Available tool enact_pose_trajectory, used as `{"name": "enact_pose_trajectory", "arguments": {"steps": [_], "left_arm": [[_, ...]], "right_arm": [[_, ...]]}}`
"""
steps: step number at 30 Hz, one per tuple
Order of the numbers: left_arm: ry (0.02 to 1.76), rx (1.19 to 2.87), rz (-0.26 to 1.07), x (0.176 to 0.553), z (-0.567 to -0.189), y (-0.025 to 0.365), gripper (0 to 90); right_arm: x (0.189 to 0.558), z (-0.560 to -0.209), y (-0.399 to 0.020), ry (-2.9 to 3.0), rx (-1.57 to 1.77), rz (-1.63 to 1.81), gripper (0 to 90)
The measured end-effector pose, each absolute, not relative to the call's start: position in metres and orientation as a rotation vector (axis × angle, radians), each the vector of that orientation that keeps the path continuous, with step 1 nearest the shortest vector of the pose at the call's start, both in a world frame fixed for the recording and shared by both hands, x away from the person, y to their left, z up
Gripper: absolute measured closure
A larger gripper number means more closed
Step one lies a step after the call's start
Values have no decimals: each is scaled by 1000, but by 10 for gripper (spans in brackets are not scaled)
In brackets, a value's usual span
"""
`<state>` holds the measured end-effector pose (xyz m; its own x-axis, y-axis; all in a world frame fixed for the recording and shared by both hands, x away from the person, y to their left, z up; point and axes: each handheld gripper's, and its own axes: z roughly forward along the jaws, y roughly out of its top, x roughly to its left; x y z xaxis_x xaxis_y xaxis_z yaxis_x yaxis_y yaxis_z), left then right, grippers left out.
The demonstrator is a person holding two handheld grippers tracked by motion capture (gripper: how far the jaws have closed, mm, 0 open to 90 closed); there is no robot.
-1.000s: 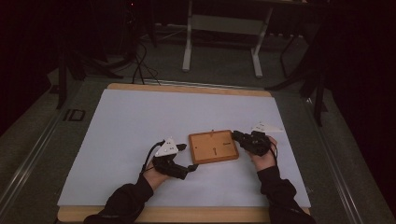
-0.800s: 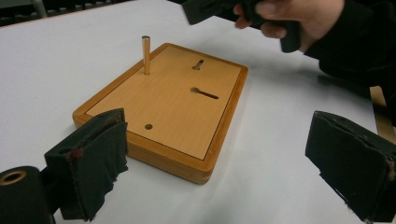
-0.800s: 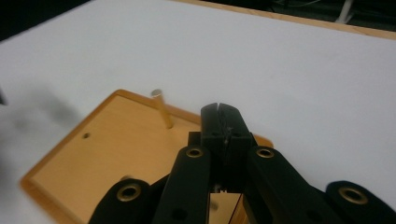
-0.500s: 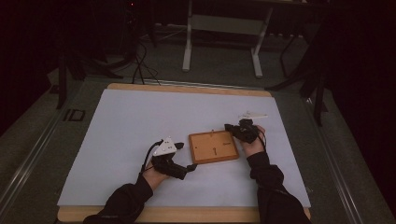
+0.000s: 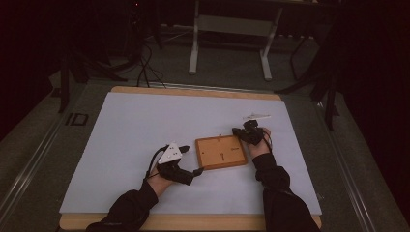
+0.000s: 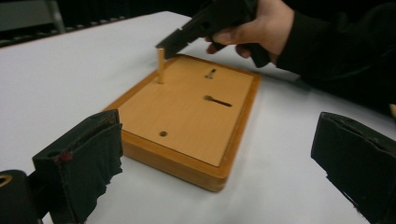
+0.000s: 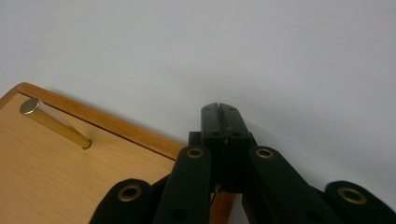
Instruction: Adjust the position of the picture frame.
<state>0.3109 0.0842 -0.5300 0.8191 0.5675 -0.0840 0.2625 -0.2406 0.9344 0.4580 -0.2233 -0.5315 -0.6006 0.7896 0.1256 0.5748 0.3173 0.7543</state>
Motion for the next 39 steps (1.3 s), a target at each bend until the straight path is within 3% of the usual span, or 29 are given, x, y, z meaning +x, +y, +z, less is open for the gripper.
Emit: {"name": "enact_pose_trajectory", "arguments": {"steps": [39], "left_arm": [[613, 1807, 284, 315, -529, 83, 26]], "right_arm": [[426, -532, -236, 2320, 1276, 1192, 900]]}}
